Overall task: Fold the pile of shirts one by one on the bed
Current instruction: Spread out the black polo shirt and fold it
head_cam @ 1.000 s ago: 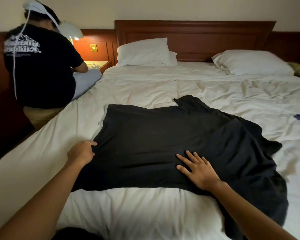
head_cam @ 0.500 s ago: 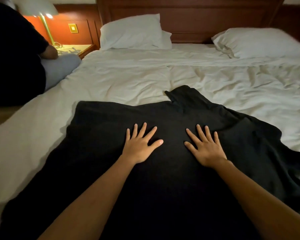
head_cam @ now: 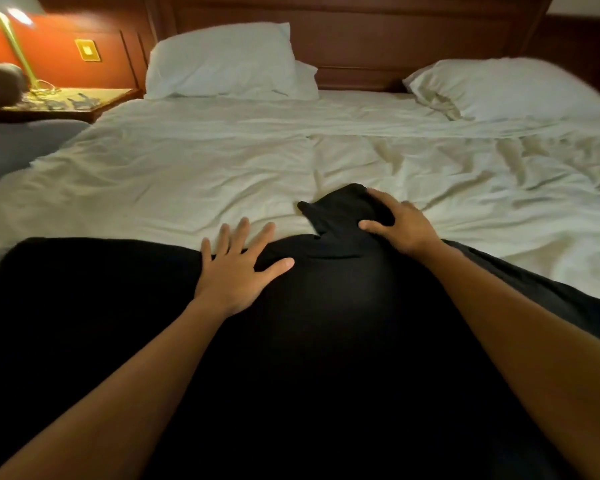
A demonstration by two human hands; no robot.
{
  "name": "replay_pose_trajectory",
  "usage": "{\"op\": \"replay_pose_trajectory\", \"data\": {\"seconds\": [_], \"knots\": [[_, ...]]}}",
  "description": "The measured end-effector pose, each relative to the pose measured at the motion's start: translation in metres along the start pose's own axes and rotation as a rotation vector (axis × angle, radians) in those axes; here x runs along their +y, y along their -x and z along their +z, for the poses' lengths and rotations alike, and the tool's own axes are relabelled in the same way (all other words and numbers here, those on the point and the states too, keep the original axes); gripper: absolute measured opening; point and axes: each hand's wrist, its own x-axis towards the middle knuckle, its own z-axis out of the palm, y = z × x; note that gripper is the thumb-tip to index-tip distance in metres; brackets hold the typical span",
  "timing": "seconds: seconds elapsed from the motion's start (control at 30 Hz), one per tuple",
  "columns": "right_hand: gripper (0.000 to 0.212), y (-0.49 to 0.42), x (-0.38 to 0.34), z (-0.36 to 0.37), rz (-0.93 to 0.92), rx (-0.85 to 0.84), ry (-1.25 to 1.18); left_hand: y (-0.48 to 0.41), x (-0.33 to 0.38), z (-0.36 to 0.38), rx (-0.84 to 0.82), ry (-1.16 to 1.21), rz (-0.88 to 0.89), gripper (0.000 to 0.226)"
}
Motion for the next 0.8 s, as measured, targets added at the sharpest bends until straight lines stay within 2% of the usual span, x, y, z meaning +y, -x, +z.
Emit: {"op": "replay_pose_trajectory", "data": {"seconds": [0.07, 0.13, 0.2, 0.23, 0.27, 0.37, 0.43, 0.5, 0.57, 0.6, 0.63, 0.67, 0.73, 0.77, 0.8], "knots": [[0.034, -0.009, -0.001, -0.01, -0.156, -0.064, -0.101, -0.004, -0.001, 0.002, 0.022, -0.003, 0.005, 0.085], [0.021, -0.018, 0.001, -0.019, -0.212, 0.088, -0.001, -0.005, -0.001, 0.003, 0.031, -0.004, 0.003, 0.085], [0.024, -0.021, 0.005, -0.023, -0.145, 0.381, 0.169, -0.006, -0.001, 0.003, 0.031, -0.003, -0.004, 0.085], [0.028, -0.021, 0.007, -0.022, -0.087, 0.472, 0.245, -0.006, -0.001, 0.003, 0.031, -0.003, -0.007, 0.086], [0.031, -0.022, 0.008, -0.018, -0.016, 0.479, 0.297, -0.006, -0.001, 0.003, 0.035, -0.002, -0.008, 0.086], [0.043, -0.029, 0.003, -0.008, 0.157, 0.209, 0.356, -0.005, 0.0, 0.002, 0.039, 0.003, -0.009, 0.087], [0.059, -0.036, -0.003, -0.009, 0.165, 0.083, 0.304, -0.006, 0.0, 0.002, 0.032, 0.006, -0.011, 0.088], [0.066, -0.046, -0.007, -0.017, 0.096, -0.083, 0.215, -0.006, -0.001, 0.002, 0.026, 0.003, -0.013, 0.087], [0.05, -0.053, -0.008, -0.03, 0.021, -0.293, 0.133, -0.006, -0.001, 0.002, 0.026, 0.006, -0.01, 0.086], [0.038, -0.056, -0.007, -0.034, 0.004, -0.318, 0.058, -0.006, -0.002, 0.003, 0.025, 0.007, -0.009, 0.086], [0.029, -0.059, -0.007, -0.037, -0.013, -0.247, -0.028, -0.006, -0.002, 0.003, 0.024, 0.008, -0.008, 0.086], [0.024, -0.061, -0.008, -0.037, -0.029, -0.09, -0.091, -0.006, -0.002, 0.003, 0.024, 0.01, -0.008, 0.086], [0.028, -0.061, -0.009, -0.032, -0.063, 0.327, -0.114, -0.005, -0.002, 0.003, 0.03, 0.014, -0.009, 0.086], [0.032, -0.06, -0.011, -0.026, -0.083, 0.452, -0.1, -0.005, -0.001, 0.003, 0.033, 0.012, -0.01, 0.086], [0.034, -0.059, -0.014, -0.019, -0.088, 0.501, -0.051, -0.005, -0.001, 0.003, 0.037, 0.008, -0.009, 0.086]]}}
